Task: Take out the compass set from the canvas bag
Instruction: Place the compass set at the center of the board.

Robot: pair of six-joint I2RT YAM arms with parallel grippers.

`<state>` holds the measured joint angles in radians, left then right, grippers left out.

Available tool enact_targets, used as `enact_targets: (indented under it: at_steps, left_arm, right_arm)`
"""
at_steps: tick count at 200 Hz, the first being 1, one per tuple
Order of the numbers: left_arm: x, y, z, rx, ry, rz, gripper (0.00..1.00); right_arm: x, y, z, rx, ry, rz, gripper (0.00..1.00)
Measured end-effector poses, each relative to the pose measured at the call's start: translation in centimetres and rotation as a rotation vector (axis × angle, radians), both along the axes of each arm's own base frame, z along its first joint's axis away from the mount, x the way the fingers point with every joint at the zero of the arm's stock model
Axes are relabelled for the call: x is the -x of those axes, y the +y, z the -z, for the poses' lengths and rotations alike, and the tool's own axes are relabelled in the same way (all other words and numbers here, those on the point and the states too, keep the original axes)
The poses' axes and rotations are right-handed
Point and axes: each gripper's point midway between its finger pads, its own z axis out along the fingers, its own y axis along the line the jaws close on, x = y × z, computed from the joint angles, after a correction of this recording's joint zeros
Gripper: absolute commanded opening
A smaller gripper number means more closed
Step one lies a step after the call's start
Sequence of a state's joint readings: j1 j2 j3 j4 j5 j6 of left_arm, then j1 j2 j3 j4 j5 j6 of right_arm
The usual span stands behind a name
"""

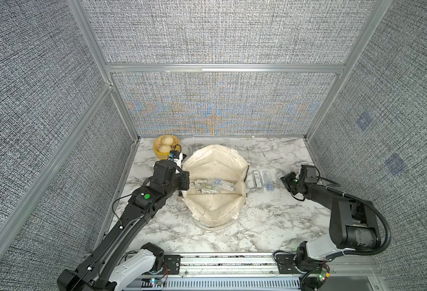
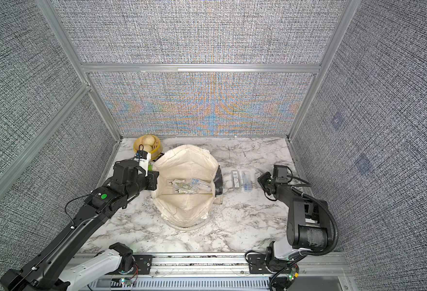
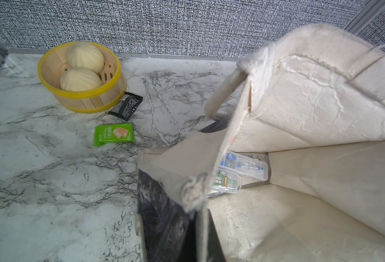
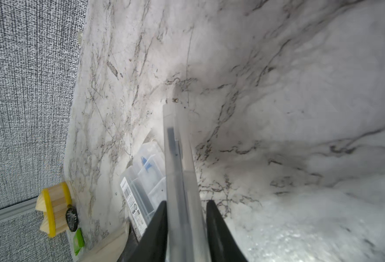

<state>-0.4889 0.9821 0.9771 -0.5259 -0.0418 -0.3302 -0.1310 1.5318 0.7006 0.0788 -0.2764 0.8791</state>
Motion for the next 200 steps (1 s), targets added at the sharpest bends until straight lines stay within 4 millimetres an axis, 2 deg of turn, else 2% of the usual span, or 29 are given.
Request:
enact_targets:
  at_steps: [66, 145, 200]
  left_arm:
    - [0.0, 0.0, 0.0, 0.0, 0.001, 0.0, 0.0]
    - [0.0, -0.3, 0.2, 0.01, 0.007, 0.012, 0.0]
    - [0.0, -0.4, 0.2, 0.012, 0.008, 0.014, 0.0]
  right_arm:
    - [1.1, -0.4, 2.2, -0.009, 0.079, 0.004, 0.47]
    - [0.8, -0.8, 2.2, 0.008, 0.109, -0.013, 0.53]
    - [-0.4, -1.9, 1.0, 0.076, 0.104, -0.021, 0.53]
